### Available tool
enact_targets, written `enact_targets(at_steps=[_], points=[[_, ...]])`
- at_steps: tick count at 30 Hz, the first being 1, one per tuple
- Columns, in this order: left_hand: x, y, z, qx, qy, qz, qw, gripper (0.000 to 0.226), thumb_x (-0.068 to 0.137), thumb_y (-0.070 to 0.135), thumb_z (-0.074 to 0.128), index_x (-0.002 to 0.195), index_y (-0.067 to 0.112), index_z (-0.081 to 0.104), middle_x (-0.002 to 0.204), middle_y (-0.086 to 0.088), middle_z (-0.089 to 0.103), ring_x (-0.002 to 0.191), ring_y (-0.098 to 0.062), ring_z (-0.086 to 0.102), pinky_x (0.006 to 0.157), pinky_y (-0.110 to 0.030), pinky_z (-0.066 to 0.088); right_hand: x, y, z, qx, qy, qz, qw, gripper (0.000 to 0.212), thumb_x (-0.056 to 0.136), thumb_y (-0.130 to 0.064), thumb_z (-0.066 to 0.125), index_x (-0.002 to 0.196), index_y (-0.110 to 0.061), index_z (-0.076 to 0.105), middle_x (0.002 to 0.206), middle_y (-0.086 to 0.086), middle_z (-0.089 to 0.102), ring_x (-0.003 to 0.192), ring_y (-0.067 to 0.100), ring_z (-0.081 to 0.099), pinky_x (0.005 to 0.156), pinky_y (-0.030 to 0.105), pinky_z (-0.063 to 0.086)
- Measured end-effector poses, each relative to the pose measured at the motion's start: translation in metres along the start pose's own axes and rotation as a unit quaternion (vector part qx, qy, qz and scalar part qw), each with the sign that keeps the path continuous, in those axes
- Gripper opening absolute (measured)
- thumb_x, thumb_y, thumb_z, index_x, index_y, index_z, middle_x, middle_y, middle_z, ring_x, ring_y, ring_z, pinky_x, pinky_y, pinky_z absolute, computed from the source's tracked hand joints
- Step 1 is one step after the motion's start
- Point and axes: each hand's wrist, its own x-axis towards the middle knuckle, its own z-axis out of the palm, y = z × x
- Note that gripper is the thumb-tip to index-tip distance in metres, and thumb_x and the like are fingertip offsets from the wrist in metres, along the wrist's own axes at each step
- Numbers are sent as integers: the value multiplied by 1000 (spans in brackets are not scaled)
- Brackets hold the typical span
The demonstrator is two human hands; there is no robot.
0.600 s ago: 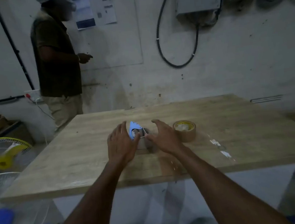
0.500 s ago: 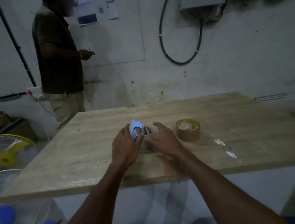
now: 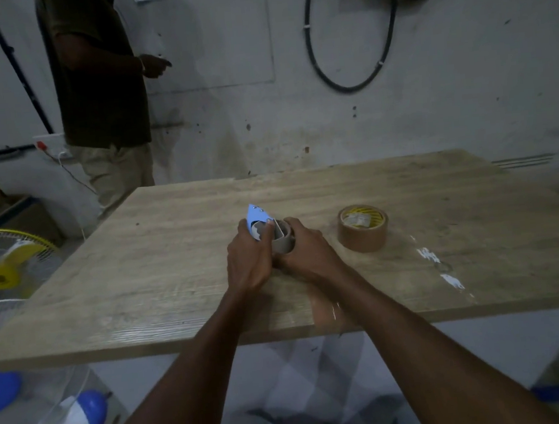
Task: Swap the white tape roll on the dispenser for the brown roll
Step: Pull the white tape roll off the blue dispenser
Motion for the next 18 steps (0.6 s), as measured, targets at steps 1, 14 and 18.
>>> enact_targets(at_steps=[1, 14, 18], points=[[0, 0, 1, -3, 2, -3, 1000, 41, 95, 57, 48, 111, 21, 57, 102, -1, 70, 91, -20, 65, 84, -42, 54, -1, -1, -1, 4, 1, 0, 1000, 58, 64, -63, 70, 113, -37, 53, 104, -9, 72, 95, 15, 68, 80, 41, 58], [15, 11, -4, -436, -92, -195, 874, 53, 92, 58, 56, 116, 12, 67, 114, -20, 72, 103, -36, 70, 97, -51, 54, 7, -19, -23, 63, 62, -128, 988, 82, 68, -37, 85, 139, -25, 46, 133, -6, 58, 114, 5, 55, 90, 18, 48], [20, 12, -1, -524, -129, -206, 816, 52, 95, 57, 53, 114, 11, 68, 109, -19, 74, 100, -34, 70, 88, -48, 57, 4, -22, -30, 97, 58, -169, 979, 85, 68, -31, 89, 139, -25, 42, 128, -19, 49, 104, -18, 49, 83, 2, 46]])
